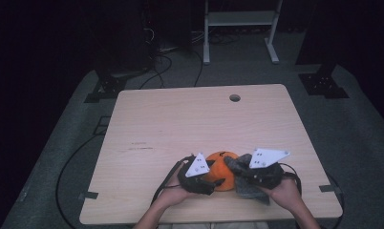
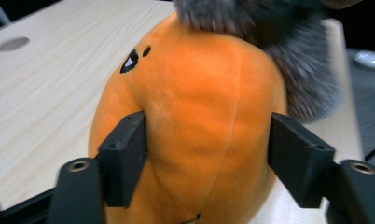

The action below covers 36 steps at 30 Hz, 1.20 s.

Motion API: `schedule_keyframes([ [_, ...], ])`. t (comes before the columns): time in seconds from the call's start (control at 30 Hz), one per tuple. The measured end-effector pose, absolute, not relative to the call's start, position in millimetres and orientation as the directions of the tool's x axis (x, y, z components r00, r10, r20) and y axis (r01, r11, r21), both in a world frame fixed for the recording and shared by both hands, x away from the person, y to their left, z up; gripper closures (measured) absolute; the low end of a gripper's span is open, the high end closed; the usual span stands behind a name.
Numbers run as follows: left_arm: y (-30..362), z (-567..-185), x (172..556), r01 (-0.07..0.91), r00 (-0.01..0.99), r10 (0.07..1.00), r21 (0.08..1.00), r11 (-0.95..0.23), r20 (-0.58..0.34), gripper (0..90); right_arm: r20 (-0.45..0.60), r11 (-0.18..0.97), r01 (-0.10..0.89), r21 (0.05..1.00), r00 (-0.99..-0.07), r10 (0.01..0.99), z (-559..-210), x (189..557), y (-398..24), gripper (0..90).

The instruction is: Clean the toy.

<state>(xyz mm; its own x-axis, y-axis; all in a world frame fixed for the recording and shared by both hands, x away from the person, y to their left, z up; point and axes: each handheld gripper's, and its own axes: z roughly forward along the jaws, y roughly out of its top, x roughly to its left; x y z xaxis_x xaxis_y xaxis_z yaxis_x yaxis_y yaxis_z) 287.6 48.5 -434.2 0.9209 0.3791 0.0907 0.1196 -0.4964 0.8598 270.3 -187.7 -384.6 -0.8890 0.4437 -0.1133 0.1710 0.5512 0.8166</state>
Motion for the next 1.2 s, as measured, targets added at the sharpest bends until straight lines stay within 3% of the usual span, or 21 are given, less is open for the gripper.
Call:
schedule_keyframes([
  [0.13,45.0,-437.5,282.3,0.085,0.927,0.355,0.850,-0.519,0.124,34.4,-0.146,0.598,0.105,0.795,-0.923,0.356,-382.5,262.6,-163.7,77.1],
  [0.3,50.0,-439.6,282.8,0.095,0.927,0.361,0.865,-0.492,0.103,36.5,-0.155,0.580,0.131,0.804,-0.896,0.417,-378.3,269.2,-173.0,77.2],
  [0.37,50.6,-438.8,283.2,0.099,0.931,0.354,0.868,-0.486,0.092,33.1,-0.141,0.564,0.181,0.806,-0.866,0.480,-377.9,276.8,-191.7,77.3],
  [0.4,51.6,-432.4,288.0,0.166,0.934,0.358,0.891,-0.423,-0.005,28.9,-0.119,0.558,0.198,0.806,-0.869,0.481,-379.9,279.1,-196.3,77.3],
  [0.47,49.5,-427.0,292.3,0.228,0.920,0.387,0.898,-0.377,-0.071,21.7,-0.079,0.561,0.212,0.800,-0.890,0.449,-383.2,279.6,-199.3,77.2],
  [0.53,44.3,-431.4,288.7,0.176,0.929,0.371,0.882,-0.438,-0.001,22.9,-0.039,0.553,0.197,0.810,-0.922,0.386,-382.8,276.0,-195.1,77.2],
  [0.6,44.5,-437.1,285.2,0.151,0.936,0.351,0.880,-0.450,0.019,27.5,-0.073,0.595,0.167,0.786,-0.931,0.357,-382.3,272.9,-185.9,77.2],
  [0.73,51.2,-437.6,285.0,0.131,0.940,0.339,0.879,-0.459,0.037,34.7,-0.063,0.578,0.196,0.792,-0.916,0.397,-381.0,279.0,-193.4,77.4],
  [0.87,49.6,-438.6,282.0,0.098,0.948,0.312,0.877,-0.471,0.061,33.4,-0.058,0.572,0.272,0.774,-0.869,0.492,-388.5,291.3,-218.1,77.6],
  [1.03,41.2,-440.4,274.2,-0.007,0.955,0.248,0.851,-0.525,0.161,27.5,-0.006,0.561,0.197,0.804,-0.941,0.339,-381.7,279.1,-199.5,77.4],
  [1.13,44.9,-439.1,274.3,-0.013,0.954,0.246,0.844,-0.536,0.172,29.8,-0.046,0.588,0.179,0.789,-0.937,0.347,-381.5,281.2,-188.7,77.6],
  [1.2,48.0,-439.3,275.5,-0.004,0.956,0.249,0.854,-0.520,0.156,31.6,-0.020,0.568,0.217,0.794,-0.925,0.380,-385.0,288.1,-195.8,77.7],
])
